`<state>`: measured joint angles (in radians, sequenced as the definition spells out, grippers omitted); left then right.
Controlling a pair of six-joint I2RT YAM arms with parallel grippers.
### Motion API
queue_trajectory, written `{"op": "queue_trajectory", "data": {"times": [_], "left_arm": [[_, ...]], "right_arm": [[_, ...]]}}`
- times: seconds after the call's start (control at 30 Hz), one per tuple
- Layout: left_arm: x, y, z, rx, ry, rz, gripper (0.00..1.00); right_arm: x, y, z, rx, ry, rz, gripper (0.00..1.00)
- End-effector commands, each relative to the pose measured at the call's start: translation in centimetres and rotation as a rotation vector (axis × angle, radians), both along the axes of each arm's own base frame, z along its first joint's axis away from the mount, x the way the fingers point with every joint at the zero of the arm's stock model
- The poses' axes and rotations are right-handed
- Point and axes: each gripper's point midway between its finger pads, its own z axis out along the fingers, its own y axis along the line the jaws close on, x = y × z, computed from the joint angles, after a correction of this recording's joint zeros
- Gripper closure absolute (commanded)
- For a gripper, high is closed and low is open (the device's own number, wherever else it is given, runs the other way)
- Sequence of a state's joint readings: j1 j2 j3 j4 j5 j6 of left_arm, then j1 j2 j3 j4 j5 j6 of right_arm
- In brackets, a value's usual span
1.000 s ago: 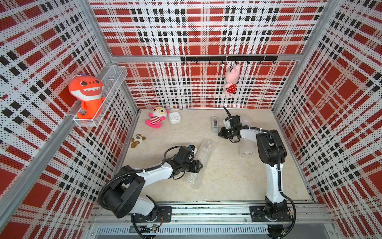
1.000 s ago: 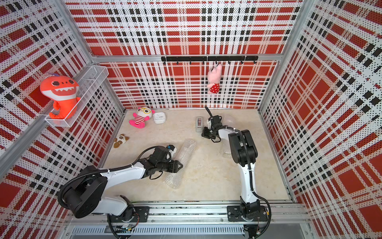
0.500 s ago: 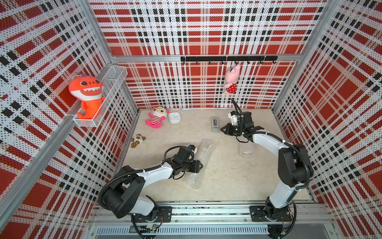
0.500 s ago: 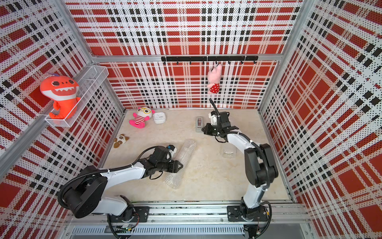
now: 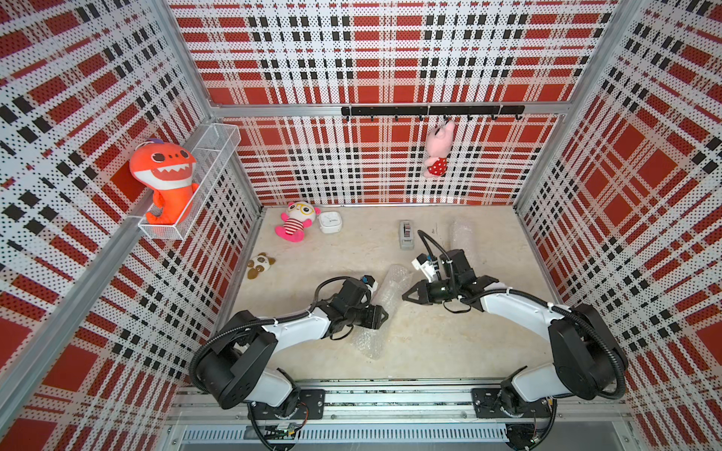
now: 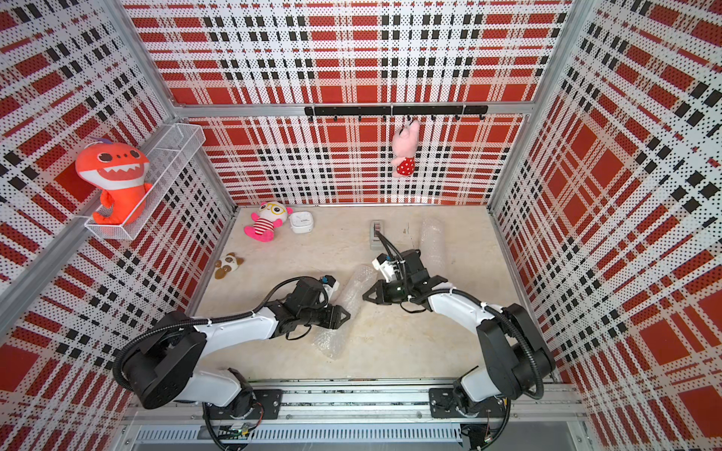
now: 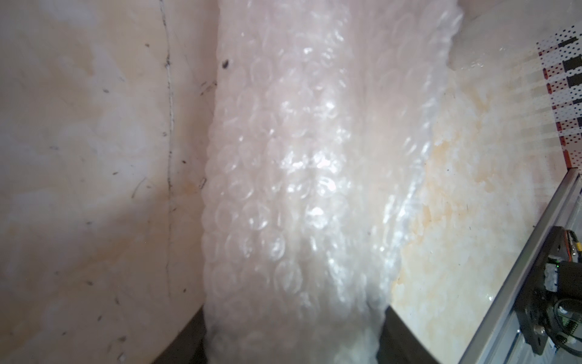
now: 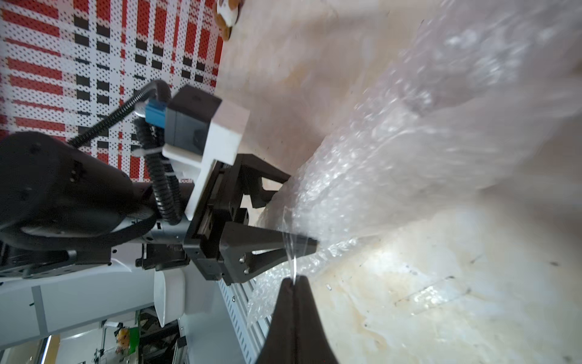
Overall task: Wrap vases in bubble wrap
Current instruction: Stick the tape on the bubble wrap.
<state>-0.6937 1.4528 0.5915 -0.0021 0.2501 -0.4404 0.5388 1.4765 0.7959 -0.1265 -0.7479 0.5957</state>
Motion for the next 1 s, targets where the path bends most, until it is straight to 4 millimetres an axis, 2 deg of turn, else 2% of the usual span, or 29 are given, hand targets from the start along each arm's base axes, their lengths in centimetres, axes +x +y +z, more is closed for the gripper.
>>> {"op": "queue_trajectory", "data": {"times": [0.0,0.2,0.97], "left_arm": [[0.5,-1.5,1.2,-0.049,-0.050,-0.035,1.00],[0.1,-1.9,1.4,-0.050,-0.056,-0.052,1.00],[-0.6,-2.5,0.9,-0.038,-0.051,-0.091,1.00]], "right_arm": [[0.2,1.3,0.1,0.027,-0.024,0.001,1.00],[0.4,2.2,-1.1,0.011,-0.018,0.006,1.00],[3.3,2.8,-5.0,-0.116,-0.031,-0.006,1.00]]}}
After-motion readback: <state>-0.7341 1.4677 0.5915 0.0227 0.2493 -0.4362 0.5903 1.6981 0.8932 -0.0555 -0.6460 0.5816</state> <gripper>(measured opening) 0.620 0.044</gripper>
